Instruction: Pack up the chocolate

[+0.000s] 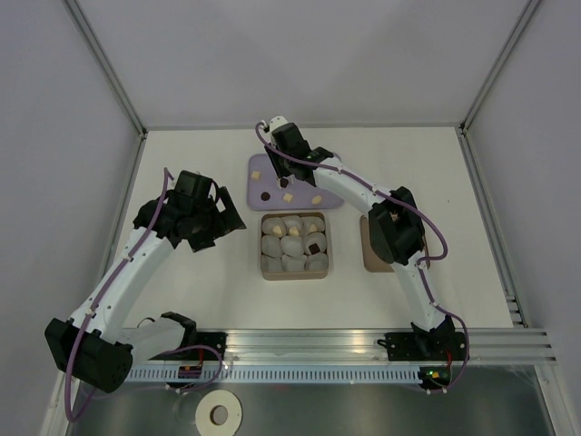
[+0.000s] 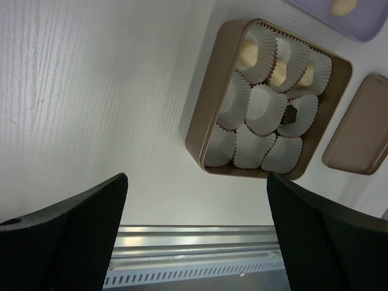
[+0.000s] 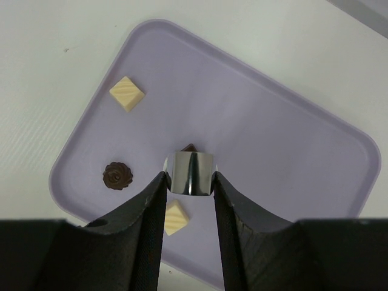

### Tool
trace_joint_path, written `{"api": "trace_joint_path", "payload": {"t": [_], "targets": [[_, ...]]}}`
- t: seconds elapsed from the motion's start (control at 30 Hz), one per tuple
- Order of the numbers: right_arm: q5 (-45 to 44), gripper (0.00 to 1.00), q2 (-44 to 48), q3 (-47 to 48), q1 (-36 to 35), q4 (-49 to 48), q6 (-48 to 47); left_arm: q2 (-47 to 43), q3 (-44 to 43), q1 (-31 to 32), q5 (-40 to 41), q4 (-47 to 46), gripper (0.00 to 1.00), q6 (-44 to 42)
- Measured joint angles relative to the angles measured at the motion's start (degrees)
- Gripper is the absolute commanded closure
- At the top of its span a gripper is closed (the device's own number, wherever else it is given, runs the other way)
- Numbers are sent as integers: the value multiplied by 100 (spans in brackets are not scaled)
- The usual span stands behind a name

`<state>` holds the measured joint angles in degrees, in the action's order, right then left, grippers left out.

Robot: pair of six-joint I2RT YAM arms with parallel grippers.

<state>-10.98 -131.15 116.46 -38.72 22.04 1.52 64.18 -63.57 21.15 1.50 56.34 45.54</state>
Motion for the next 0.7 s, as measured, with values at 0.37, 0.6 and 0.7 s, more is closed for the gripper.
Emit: {"api": "trace_joint_path", "payload": {"t": [0.37, 0.6, 0.7], "targets": [[20, 61, -11, 0, 15, -44, -4, 0, 22, 0, -2, -37, 1, 0], [87, 68, -70, 68, 33, -87, -7, 0, 22, 0, -2, -39, 0, 0], [107, 73, -74, 70, 33, -98, -9, 0, 22, 0, -2, -39, 0, 0]]}}
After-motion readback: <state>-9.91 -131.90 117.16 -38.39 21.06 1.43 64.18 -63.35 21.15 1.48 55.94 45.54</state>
